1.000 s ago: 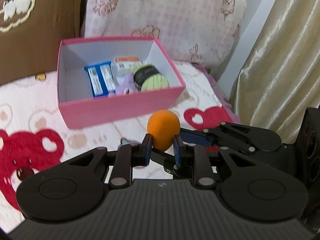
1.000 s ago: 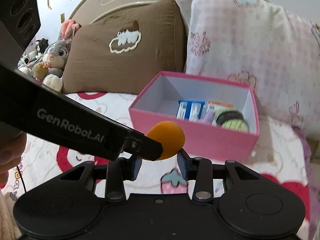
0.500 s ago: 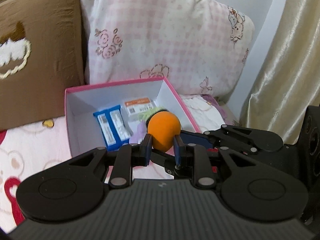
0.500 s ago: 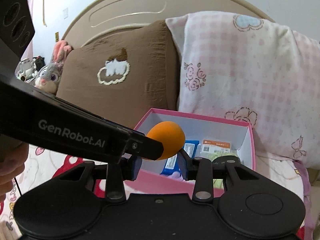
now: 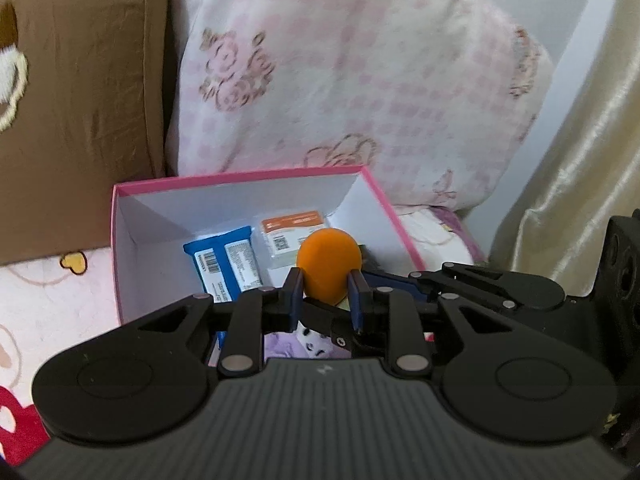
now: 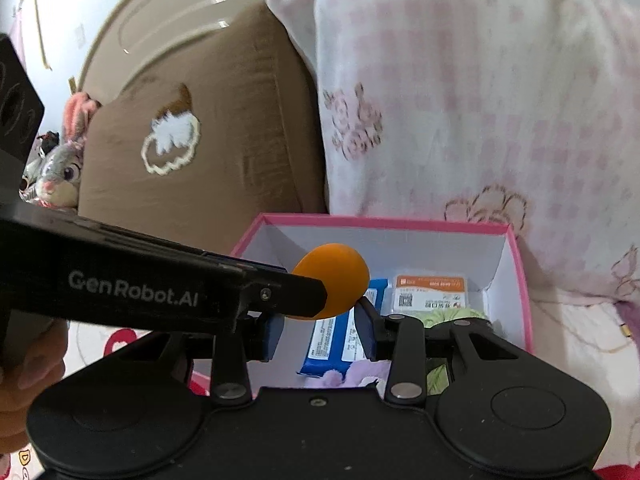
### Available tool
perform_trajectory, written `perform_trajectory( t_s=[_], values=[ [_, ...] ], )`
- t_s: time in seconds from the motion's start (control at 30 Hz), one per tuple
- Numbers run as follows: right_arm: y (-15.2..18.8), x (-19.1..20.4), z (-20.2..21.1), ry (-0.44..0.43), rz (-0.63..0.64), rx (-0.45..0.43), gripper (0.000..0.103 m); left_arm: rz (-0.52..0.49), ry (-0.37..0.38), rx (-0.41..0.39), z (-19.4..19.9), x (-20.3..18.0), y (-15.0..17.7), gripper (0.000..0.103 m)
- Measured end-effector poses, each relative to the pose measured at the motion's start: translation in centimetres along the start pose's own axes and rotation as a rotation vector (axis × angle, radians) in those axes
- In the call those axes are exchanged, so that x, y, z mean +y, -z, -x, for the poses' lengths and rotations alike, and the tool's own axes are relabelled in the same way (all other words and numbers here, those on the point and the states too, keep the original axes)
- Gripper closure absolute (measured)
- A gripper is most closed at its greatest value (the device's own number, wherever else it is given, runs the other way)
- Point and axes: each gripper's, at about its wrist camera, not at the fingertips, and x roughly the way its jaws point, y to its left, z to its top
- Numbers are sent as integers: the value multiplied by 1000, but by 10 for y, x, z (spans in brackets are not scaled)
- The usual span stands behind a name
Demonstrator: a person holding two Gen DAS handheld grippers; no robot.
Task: Organize objects
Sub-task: 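Lift the sponge with the right gripper and carry it over the pink box, then lower the sponge into the box and open the right gripper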
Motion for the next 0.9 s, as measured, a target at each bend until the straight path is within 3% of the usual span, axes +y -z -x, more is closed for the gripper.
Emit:
perform_trajectory(
  t_s=[0.33,0.63,0.8,0.9],
  values=[
    [6,-24,-69,-2,-46,120,60,124,3,89,-67,41,-3,80],
    [3,-33,-95,57,-42,212,58,234,42,126,-95,57,-4,81],
    [5,-35,-90,87,-28,211,58,151,-54,115,-88,42,-3,79],
    [7,-35,-86,90,-4,196,58,163,-60,117,-80,40,-3,79]
  ],
)
